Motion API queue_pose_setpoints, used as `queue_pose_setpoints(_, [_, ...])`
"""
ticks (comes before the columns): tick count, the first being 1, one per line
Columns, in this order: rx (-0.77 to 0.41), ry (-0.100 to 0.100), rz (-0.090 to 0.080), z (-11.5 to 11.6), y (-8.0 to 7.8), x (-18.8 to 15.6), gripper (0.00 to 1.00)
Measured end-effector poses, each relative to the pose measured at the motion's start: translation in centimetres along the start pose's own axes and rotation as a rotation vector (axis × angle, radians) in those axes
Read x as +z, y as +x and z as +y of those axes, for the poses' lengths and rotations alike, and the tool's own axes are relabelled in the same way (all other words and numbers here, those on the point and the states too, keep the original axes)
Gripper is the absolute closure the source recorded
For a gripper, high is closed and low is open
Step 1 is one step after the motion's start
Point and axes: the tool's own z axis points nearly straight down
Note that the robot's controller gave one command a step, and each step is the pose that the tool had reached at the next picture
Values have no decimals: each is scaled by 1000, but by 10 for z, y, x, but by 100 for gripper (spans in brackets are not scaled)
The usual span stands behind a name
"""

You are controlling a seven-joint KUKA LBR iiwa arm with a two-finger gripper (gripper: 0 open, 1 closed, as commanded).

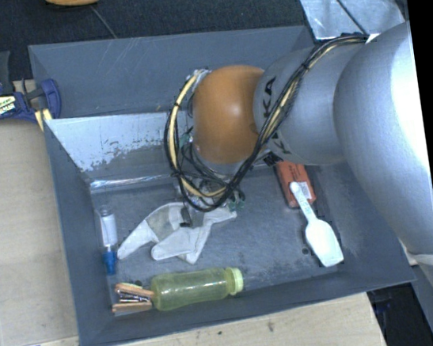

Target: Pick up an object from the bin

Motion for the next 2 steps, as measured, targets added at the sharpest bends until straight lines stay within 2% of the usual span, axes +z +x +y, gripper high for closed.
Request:
queue_pose_setpoints(1, [0, 0, 0, 0, 0, 0, 100])
queue_pose_setpoints(2, [44, 1, 3, 1, -21, -148, 100])
